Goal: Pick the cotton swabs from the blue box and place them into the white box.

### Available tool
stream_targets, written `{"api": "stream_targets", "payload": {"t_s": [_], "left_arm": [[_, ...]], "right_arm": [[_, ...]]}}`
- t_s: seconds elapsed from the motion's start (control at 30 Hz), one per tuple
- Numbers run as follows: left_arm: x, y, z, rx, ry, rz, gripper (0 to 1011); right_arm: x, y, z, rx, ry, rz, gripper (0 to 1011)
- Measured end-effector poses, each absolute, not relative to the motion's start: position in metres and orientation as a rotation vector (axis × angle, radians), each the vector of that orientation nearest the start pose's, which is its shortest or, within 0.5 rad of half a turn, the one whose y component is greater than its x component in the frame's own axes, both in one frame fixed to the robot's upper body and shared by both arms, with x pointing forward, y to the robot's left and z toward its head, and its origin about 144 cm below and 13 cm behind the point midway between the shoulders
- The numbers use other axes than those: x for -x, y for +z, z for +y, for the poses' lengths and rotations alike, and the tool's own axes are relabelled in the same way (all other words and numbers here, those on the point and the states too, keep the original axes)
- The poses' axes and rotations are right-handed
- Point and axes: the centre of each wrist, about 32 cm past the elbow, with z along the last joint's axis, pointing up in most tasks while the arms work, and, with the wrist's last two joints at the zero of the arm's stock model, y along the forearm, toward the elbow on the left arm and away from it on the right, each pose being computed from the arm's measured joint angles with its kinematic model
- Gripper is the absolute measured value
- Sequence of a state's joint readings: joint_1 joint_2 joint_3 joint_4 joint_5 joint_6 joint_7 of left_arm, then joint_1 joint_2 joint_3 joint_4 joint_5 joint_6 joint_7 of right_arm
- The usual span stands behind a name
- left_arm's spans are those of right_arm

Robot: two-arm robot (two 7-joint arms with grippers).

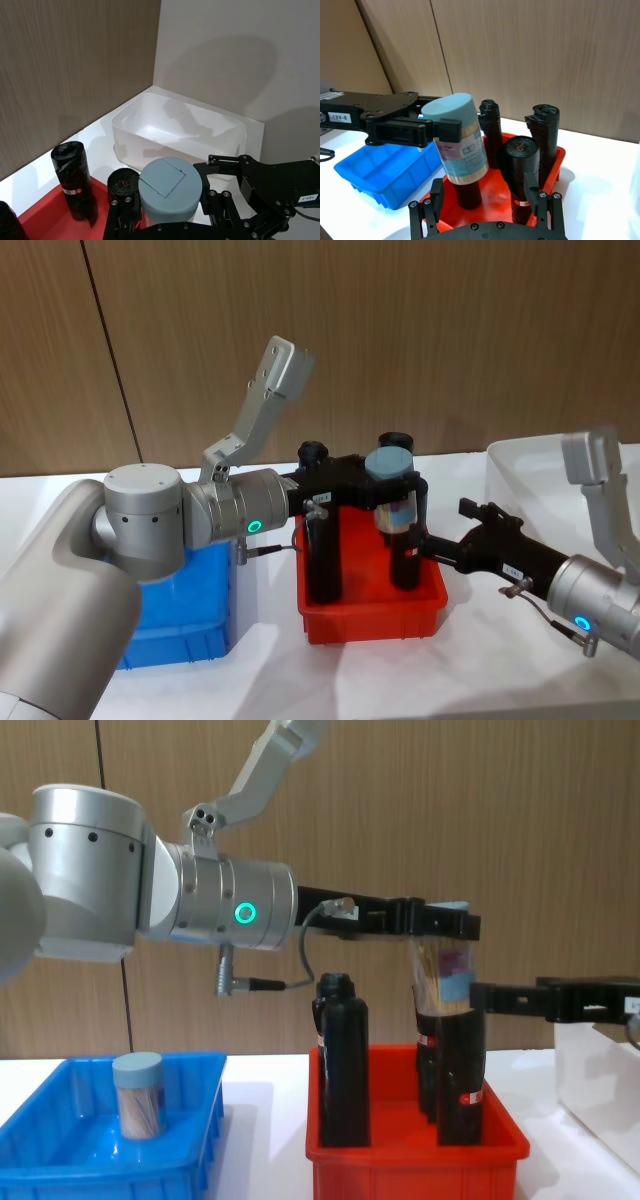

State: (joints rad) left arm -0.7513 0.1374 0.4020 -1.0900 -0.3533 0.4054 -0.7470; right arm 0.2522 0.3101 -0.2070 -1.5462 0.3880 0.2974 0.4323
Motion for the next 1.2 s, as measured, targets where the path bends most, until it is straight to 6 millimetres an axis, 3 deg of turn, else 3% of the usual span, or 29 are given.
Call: {"api": "stream_targets", "payload": {"t_s": [1.2], "left_arm": [[-0.637,1.285,0.177,-0.133,0.539,0.175,665]], "right_arm": [[-0.543,1.218,-0.237,0.091,-0.816,0.116,1002]]}}
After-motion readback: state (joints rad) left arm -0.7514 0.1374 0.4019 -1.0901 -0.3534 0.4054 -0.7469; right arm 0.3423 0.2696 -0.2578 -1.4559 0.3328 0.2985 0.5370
